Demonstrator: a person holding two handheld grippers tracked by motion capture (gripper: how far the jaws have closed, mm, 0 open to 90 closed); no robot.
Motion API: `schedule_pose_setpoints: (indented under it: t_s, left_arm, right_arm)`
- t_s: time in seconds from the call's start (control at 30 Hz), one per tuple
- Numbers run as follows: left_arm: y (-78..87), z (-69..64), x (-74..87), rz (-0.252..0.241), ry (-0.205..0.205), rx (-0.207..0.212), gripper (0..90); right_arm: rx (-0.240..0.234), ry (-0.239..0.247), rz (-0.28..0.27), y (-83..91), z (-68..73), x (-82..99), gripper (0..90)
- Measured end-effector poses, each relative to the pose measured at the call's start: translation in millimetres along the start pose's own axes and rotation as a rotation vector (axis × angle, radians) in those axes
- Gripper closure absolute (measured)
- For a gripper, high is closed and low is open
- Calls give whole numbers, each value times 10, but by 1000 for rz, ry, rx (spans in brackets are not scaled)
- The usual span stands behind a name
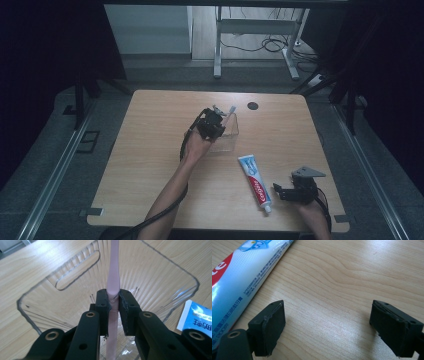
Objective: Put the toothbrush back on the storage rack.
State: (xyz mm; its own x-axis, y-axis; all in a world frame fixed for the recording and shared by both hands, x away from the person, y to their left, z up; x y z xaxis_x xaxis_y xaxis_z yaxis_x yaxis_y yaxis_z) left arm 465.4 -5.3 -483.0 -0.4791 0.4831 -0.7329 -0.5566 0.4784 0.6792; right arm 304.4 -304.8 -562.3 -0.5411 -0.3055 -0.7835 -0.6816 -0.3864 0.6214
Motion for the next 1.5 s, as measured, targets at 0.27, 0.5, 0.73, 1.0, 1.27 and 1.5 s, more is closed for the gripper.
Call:
schedule_pose_setpoints:
  t_s: [0.27,0.5,0.73,1.0,1.27,1.5]
  left_arm:
    - [-13,10,14,8,2,-7,724]
    - [-2,2,0,-8,7,-13,636]
    - [43,-1,-27,-31,15,-6,519]
    - [179,-28,-61,-74,43,35,374]
    - [324,-74,-90,-94,32,75,238]
    - [458,-93,-77,-98,32,82,188]
  right_arm:
    - [-1,1,0,0,1,0,129]
    - [-2,1,0,0,1,0,129]
    - [-2,1,0,0,1,0,129]
    - [-1,2,-1,0,1,0,129]
    - [-1,0,0,0,1,0,129]
    - [-1,0,0,0,1,0,129]
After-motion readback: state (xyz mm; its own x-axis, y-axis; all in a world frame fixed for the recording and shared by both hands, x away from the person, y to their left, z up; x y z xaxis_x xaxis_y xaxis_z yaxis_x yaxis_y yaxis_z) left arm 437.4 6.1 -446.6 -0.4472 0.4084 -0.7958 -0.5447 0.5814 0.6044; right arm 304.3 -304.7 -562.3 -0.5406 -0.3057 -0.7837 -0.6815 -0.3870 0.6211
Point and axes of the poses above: each handheld gripper's, and its own axes: y roughly backward along the jaws, x roughly out of its underside, z roughly to its left, the point moved 3 cm from there along -y, roughly forward along the jaws, and after that the axes turned 5 degrees about -z, right-handed, at the moved point
